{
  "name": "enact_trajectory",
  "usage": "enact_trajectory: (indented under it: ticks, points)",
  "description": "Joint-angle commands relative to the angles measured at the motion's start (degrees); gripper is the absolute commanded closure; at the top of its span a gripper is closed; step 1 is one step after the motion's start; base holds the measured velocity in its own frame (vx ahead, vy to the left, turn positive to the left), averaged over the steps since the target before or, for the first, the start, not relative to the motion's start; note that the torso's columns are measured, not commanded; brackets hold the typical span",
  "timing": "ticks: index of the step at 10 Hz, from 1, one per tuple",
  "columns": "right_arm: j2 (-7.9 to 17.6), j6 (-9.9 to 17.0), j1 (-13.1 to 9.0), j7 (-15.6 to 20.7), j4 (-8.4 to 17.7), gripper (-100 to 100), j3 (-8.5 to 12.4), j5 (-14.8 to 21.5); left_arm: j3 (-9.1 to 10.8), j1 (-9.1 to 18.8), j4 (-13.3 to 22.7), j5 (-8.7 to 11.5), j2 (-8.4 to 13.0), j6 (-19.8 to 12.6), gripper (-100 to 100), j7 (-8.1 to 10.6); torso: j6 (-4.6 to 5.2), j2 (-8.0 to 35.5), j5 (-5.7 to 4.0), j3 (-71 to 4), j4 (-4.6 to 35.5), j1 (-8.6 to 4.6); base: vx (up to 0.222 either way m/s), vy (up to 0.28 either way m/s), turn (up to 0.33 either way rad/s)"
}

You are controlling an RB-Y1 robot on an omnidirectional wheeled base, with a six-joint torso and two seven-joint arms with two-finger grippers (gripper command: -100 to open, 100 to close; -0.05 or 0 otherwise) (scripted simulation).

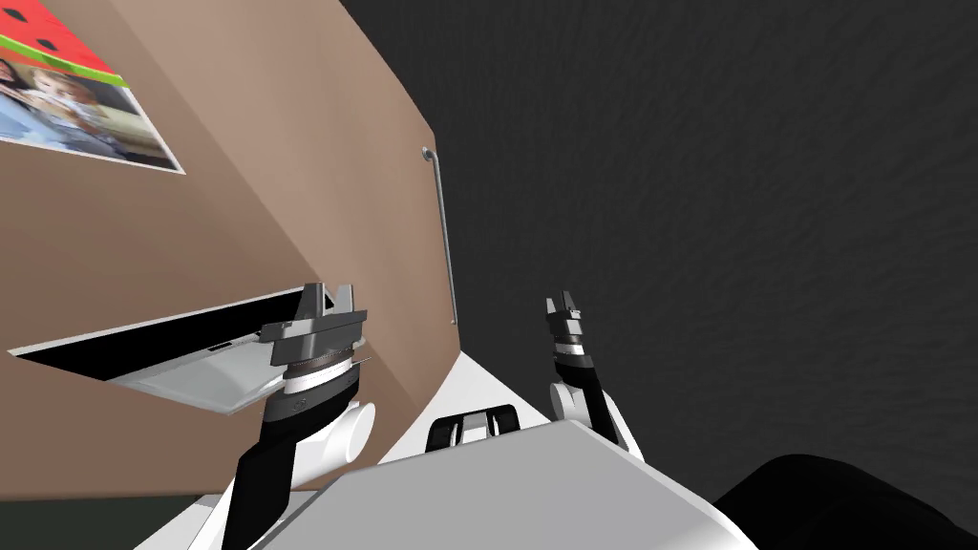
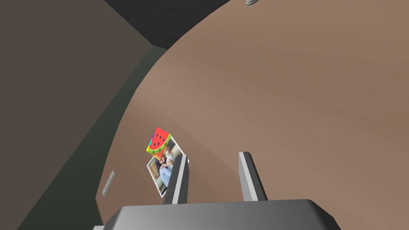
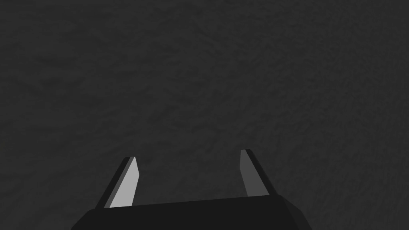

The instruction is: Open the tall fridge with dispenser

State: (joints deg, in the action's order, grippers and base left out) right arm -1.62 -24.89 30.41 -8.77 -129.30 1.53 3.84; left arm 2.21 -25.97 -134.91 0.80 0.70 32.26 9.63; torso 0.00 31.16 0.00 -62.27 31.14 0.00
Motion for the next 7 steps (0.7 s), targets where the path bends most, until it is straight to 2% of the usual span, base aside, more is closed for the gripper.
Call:
enact_trajectory:
  ticks: [1, 2, 4, 7]
  points:
    - [0.00, 0.00, 0.00, 0.00, 0.00, 0, 0.00, 0.00, 0.00, 0.00, 0.00, 0.00, 0.00, 0.00, 0, 0.00, 0.00, 4.23, 0.00, -8.46, 4.23, 0.00, 0.000, 0.000, 0.000]
    - [0.00, 0.00, 0.00, 0.00, 0.00, 0, 0.00, 0.00, 0.60, 0.52, 0.33, 0.15, 1.97, -0.60, -100, 0.02, 0.00, 8.46, 0.00, -16.92, 8.46, 0.00, 0.001, -0.003, -0.044]
    - [0.00, 0.01, 0.00, 0.00, 0.03, 0, 0.00, 0.00, 2.01, 1.77, 1.11, 0.52, 4.59, -2.01, -100, 0.06, 0.01, 10.95, 0.00, -21.97, 10.91, -0.01, -0.011, -0.008, -0.084]
    - [0.00, 0.01, 0.00, 0.00, 0.03, 0, -0.01, 0.00, 5.43, 4.92, 2.88, 1.48, 7.92, -5.46, -100, 0.08, 0.01, 11.14, 0.00, -22.28, 11.14, -0.01, -0.023, -0.013, -0.129]
